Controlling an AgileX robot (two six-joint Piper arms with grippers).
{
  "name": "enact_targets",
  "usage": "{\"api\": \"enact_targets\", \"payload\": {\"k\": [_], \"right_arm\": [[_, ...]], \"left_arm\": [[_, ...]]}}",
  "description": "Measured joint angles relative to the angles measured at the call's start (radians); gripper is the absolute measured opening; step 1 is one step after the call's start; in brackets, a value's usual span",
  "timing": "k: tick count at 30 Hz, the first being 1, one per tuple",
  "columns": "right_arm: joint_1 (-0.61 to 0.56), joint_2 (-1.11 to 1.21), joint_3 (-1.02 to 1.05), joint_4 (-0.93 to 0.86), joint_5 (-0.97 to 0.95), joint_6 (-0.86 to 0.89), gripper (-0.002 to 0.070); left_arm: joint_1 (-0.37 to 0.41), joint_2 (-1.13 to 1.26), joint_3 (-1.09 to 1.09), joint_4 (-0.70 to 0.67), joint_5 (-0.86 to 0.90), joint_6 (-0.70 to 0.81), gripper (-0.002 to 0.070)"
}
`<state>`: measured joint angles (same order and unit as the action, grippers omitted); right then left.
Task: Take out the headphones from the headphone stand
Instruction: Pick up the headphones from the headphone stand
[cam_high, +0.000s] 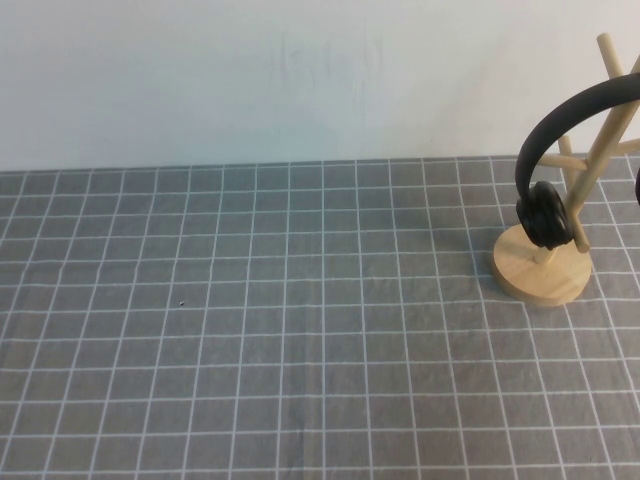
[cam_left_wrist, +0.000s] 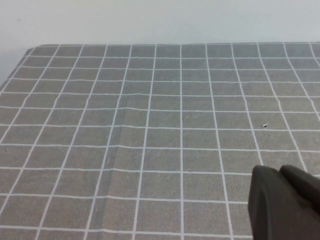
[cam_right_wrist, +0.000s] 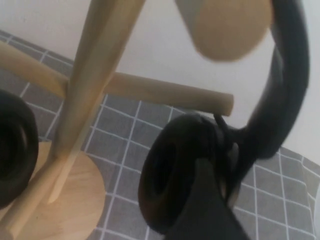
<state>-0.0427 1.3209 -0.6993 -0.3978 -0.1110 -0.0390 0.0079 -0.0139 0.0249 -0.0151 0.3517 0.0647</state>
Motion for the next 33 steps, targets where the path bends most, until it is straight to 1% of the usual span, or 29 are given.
{"api": "enact_targets", "payload": {"k": [12, 13, 14, 15, 17, 18, 20, 26, 33], "right_arm": [[0.000, 0.182, -0.155, 0.000, -0.090, 0.000, 0.0419], [0.000, 0.189, -0.165, 0.000, -0.091, 0.000, 0.0406], [0.000, 0.196, -0.170, 0.000, -0.091, 0.000, 0.0373], [0.000, 0.198, -0.175, 0.000, -0.091, 0.000, 0.0320], [0.000, 0.198, -0.177, 0.000, -0.091, 0.000, 0.0160], [0.001, 0.198, -0.177, 0.000, -0.091, 0.000, 0.0104], [0.001, 0.198, -0.177, -0.001, -0.089, 0.008, 0.0050], [0.001, 0.136, -0.177, -0.010, -0.075, 0.039, 0.0041], [0.011, -0.027, -0.177, -0.013, -0.013, 0.101, 0.0040]], "left_arm": [[0.000, 0.000, 0.000, 0.000, 0.000, 0.000, -0.0004], [0.000, 0.000, 0.000, 0.000, 0.000, 0.000, -0.0004], [0.000, 0.000, 0.000, 0.000, 0.000, 0.000, -0.0004], [0.000, 0.000, 0.000, 0.000, 0.000, 0.000, -0.0004], [0.000, 0.000, 0.000, 0.000, 0.000, 0.000, -0.0004], [0.000, 0.000, 0.000, 0.000, 0.000, 0.000, -0.0004], [0.000, 0.000, 0.000, 0.000, 0.000, 0.000, -0.0004], [0.000, 0.000, 0.000, 0.000, 0.000, 0.000, -0.0004], [0.000, 0.000, 0.000, 0.000, 0.000, 0.000, -0.0004]]}}
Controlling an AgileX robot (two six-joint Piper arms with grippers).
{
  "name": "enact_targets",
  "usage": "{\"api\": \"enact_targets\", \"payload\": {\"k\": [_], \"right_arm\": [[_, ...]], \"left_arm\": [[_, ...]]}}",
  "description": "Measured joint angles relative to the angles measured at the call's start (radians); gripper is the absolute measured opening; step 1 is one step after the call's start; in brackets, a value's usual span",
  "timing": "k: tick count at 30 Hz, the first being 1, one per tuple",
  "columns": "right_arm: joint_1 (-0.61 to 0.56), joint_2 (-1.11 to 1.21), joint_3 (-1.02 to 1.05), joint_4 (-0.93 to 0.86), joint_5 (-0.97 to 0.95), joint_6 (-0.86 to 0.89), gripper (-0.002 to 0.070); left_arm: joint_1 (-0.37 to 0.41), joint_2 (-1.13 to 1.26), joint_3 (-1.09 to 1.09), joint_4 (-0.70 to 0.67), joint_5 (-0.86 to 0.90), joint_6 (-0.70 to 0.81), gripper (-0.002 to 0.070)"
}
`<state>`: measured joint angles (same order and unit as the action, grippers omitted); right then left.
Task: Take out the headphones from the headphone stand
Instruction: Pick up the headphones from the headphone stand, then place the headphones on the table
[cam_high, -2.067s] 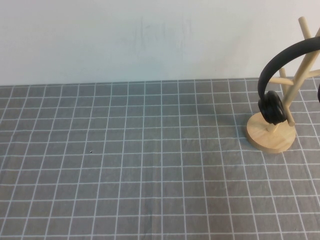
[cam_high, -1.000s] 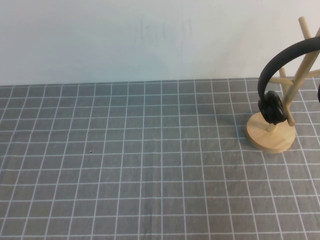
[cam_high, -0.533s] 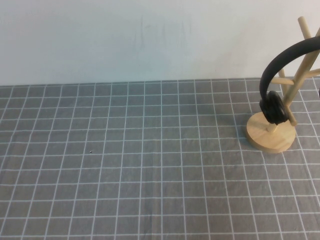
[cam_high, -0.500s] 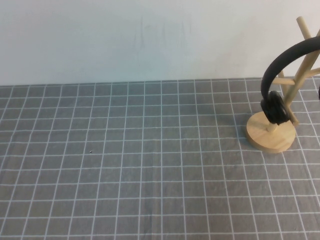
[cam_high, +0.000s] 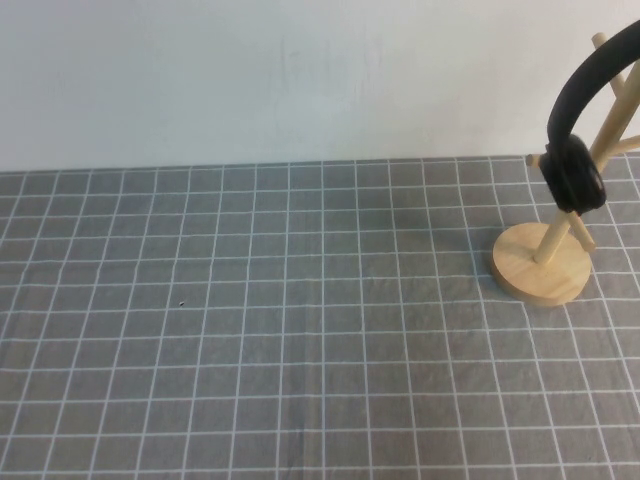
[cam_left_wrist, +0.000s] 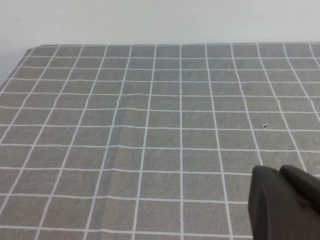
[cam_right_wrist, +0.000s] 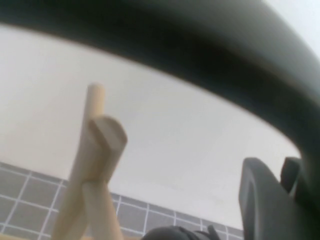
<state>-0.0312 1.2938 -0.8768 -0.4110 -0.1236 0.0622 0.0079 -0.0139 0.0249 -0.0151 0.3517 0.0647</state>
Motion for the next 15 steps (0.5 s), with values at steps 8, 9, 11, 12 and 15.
{"api": "enact_targets", "payload": {"k": [8, 9, 11, 12, 15], "right_arm": [[0.147, -0.220, 0.000, 0.001, 0.228, 0.010, 0.0040], [0.177, -0.247, 0.000, 0.005, 0.272, 0.012, 0.0040], [0.233, -0.288, 0.000, 0.031, 0.362, 0.012, 0.0040], [0.263, -0.307, 0.000, 0.048, 0.418, 0.014, 0.0040], [0.331, -0.336, 0.000, 0.104, 0.588, 0.014, 0.0040]], "left_arm": [[0.000, 0.000, 0.000, 0.000, 0.000, 0.000, -0.0004], [0.000, 0.000, 0.000, 0.000, 0.000, 0.000, -0.0004], [0.000, 0.000, 0.000, 0.000, 0.000, 0.000, -0.0004], [0.000, 0.000, 0.000, 0.000, 0.000, 0.000, -0.0004], [0.000, 0.000, 0.000, 0.000, 0.000, 0.000, -0.0004]]}}
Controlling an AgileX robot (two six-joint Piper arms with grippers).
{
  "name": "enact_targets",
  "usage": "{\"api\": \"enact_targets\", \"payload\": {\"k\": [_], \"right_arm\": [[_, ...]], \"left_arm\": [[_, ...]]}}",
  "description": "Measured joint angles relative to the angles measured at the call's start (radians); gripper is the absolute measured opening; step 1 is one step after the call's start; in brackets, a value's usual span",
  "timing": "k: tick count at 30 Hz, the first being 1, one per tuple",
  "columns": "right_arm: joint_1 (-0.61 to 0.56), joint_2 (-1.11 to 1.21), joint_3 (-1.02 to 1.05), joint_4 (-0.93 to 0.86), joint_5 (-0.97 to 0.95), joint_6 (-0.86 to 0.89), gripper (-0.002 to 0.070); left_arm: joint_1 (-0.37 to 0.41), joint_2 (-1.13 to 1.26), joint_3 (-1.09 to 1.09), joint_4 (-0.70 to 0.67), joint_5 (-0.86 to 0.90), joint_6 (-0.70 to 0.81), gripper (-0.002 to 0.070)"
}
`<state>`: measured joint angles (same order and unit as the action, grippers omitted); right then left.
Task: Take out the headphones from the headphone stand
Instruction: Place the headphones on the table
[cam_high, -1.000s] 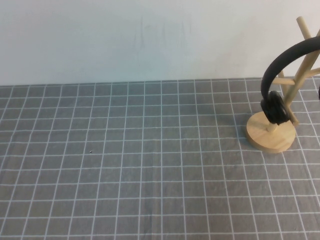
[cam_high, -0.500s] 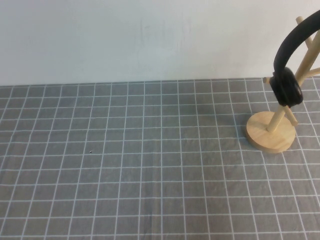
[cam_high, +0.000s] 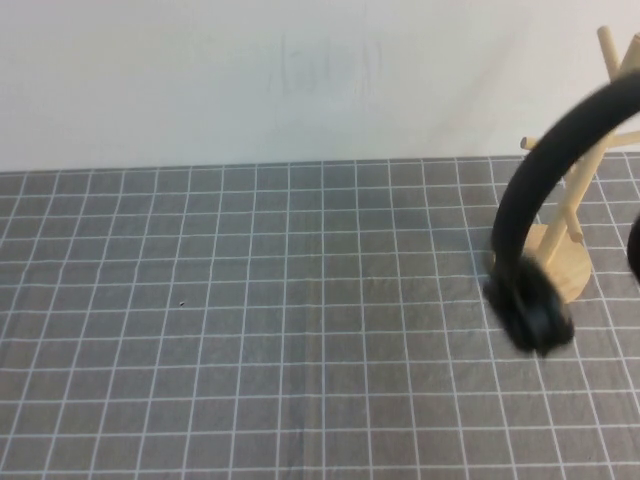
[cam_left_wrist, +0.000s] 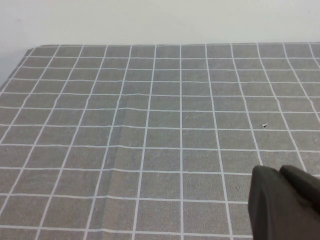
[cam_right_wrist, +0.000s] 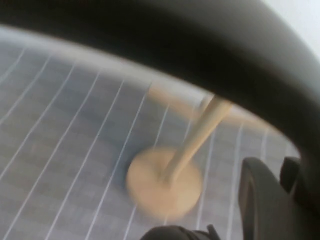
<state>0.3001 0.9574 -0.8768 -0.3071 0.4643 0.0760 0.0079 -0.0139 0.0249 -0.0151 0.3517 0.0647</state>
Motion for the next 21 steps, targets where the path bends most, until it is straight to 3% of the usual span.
{"api": "enact_targets", "payload": {"k": [4, 7, 12, 16, 21], "right_arm": [[0.042, 0.000, 0.012, 0.081, 0.192, 0.000, 0.0040], [0.046, 0.013, 0.076, 0.127, 0.216, 0.001, 0.0039], [0.046, 0.062, 0.289, 0.235, 0.114, 0.007, 0.0040], [0.046, 0.130, 0.441, 0.340, -0.004, 0.106, 0.0039], [0.046, 0.278, 0.499, 0.317, -0.113, 0.170, 0.0039]], "left_arm": [[0.000, 0.000, 0.000, 0.000, 0.000, 0.000, -0.0004], [0.000, 0.000, 0.000, 0.000, 0.000, 0.000, -0.0004], [0.000, 0.000, 0.000, 0.000, 0.000, 0.000, -0.0004], [0.000, 0.000, 0.000, 0.000, 0.000, 0.000, -0.0004], [0.000, 0.000, 0.000, 0.000, 0.000, 0.000, -0.0004]]}}
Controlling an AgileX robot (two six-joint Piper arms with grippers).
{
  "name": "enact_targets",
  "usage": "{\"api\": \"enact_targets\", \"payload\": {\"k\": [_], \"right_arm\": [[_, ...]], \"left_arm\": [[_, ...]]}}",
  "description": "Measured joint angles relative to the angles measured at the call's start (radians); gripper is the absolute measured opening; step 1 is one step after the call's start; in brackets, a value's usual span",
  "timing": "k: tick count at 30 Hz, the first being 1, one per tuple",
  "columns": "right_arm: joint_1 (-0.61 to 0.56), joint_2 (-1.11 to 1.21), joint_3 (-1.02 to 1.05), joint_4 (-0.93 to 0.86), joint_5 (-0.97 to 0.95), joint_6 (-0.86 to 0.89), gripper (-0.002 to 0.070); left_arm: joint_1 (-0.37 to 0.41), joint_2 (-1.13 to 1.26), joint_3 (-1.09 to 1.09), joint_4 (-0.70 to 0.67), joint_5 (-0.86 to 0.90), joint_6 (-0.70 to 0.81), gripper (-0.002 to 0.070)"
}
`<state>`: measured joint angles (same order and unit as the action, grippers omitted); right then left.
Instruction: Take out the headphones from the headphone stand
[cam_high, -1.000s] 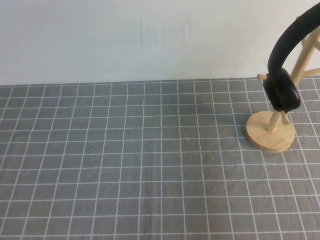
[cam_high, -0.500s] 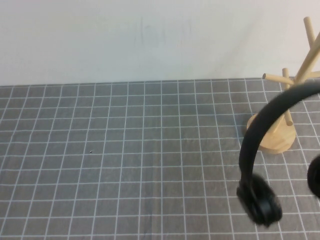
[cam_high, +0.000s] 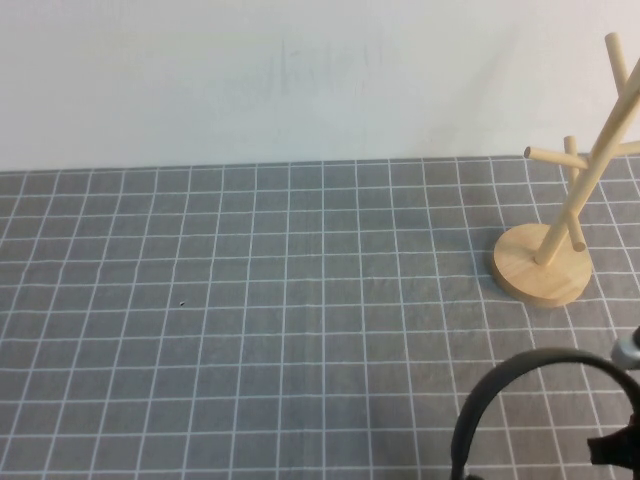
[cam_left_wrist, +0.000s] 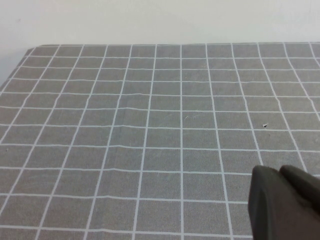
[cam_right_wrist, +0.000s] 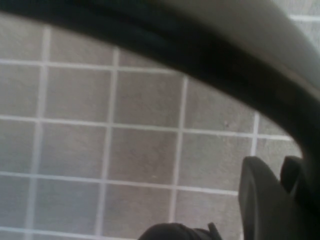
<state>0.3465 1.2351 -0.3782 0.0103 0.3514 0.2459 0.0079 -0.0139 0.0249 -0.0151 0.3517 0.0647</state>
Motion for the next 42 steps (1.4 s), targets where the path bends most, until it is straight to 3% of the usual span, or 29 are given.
{"api": "enact_targets", "payload": {"k": [11, 14, 19, 22, 26, 28, 30, 35, 36, 38, 42], "right_arm": [[0.000, 0.361, -0.110, -0.125, -0.064, 0.068, 0.0058], [0.000, 0.384, -0.139, -0.132, -0.057, 0.070, 0.0171], [0.000, 0.368, -0.191, -0.134, 0.007, 0.072, 0.0483], [0.000, 0.317, -0.210, -0.134, 0.038, 0.072, 0.0563], [0.000, 0.208, -0.242, -0.134, 0.113, 0.029, 0.0584], [0.000, 0.142, -0.273, -0.134, 0.176, -0.031, 0.0557], [0.000, 0.072, -0.312, -0.140, 0.262, -0.097, 0.0480], [0.000, -0.115, -0.434, -0.173, 0.533, -0.193, 0.0130], [0.000, -0.145, -0.451, -0.175, 0.564, -0.200, 0.0090], [0.000, -0.221, -0.464, -0.175, 0.619, -0.209, 0.0036], [0.000, -0.365, -0.466, -0.181, 0.694, -0.215, 0.0004]], "left_arm": [[0.000, 0.000, 0.000, 0.000, 0.000, 0.000, -0.0004], [0.000, 0.000, 0.000, 0.000, 0.000, 0.000, -0.0004], [0.000, 0.000, 0.000, 0.000, 0.000, 0.000, -0.0004], [0.000, 0.000, 0.000, 0.000, 0.000, 0.000, -0.0004], [0.000, 0.000, 0.000, 0.000, 0.000, 0.000, -0.0004], [0.000, 0.000, 0.000, 0.000, 0.000, 0.000, -0.0004], [0.000, 0.000, 0.000, 0.000, 0.000, 0.000, -0.0004], [0.000, 0.000, 0.000, 0.000, 0.000, 0.000, -0.0004], [0.000, 0.000, 0.000, 0.000, 0.000, 0.000, -0.0004], [0.000, 0.000, 0.000, 0.000, 0.000, 0.000, -0.0004], [0.000, 0.000, 0.000, 0.000, 0.000, 0.000, -0.0004]]}}
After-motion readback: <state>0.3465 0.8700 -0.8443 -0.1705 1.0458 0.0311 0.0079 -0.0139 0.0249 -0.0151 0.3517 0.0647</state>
